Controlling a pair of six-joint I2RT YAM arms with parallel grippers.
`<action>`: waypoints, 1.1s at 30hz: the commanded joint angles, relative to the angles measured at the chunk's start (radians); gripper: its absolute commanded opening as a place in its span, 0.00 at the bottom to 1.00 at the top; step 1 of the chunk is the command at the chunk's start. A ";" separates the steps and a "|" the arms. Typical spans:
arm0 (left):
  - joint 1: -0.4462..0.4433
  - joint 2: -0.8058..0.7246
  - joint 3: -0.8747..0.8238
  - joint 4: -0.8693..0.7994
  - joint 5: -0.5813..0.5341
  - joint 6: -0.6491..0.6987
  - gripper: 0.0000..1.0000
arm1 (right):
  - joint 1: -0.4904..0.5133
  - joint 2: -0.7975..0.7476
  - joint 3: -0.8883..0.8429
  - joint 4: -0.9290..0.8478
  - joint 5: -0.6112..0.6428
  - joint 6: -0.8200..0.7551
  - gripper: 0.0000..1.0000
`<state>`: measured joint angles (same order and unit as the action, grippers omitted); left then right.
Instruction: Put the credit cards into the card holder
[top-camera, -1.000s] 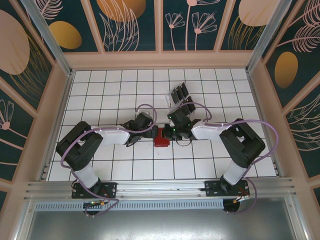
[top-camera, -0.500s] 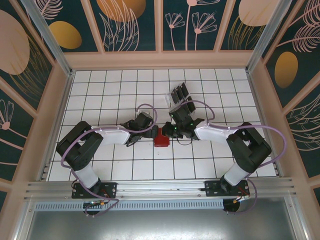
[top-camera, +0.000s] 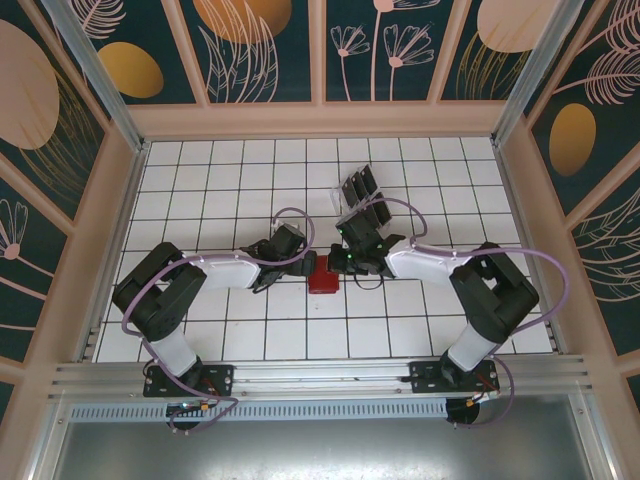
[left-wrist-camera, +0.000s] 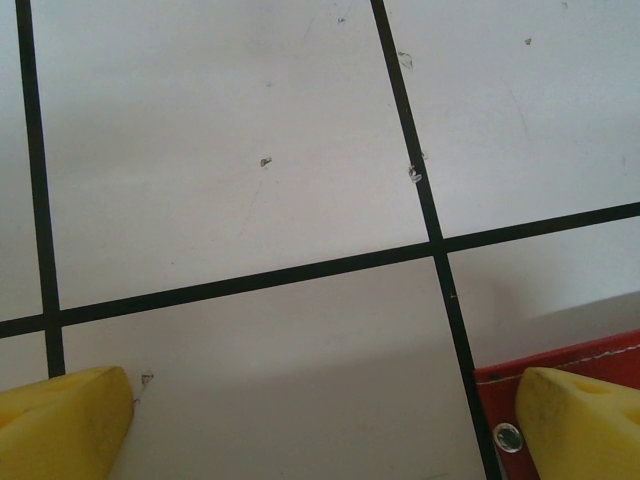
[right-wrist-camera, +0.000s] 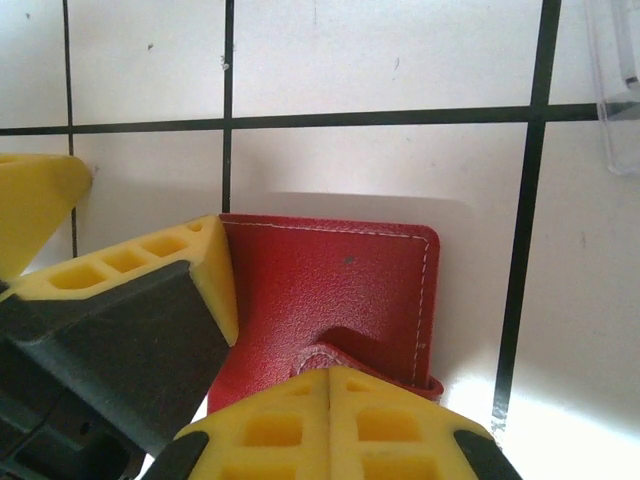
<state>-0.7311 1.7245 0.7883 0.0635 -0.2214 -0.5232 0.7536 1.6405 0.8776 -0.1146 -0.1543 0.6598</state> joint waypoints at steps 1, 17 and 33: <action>-0.003 0.072 -0.015 -0.062 0.083 0.013 0.99 | 0.006 0.028 0.035 -0.014 0.027 -0.017 0.00; -0.003 0.072 -0.018 -0.059 0.083 0.014 0.98 | 0.036 0.078 -0.013 -0.009 0.024 -0.014 0.00; -0.003 0.071 -0.018 -0.059 0.085 0.014 0.99 | 0.089 -0.003 0.015 -0.058 0.152 -0.035 0.10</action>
<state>-0.7311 1.7264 0.7883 0.0647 -0.2211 -0.5224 0.8284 1.6867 0.8856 -0.1116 -0.0322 0.6449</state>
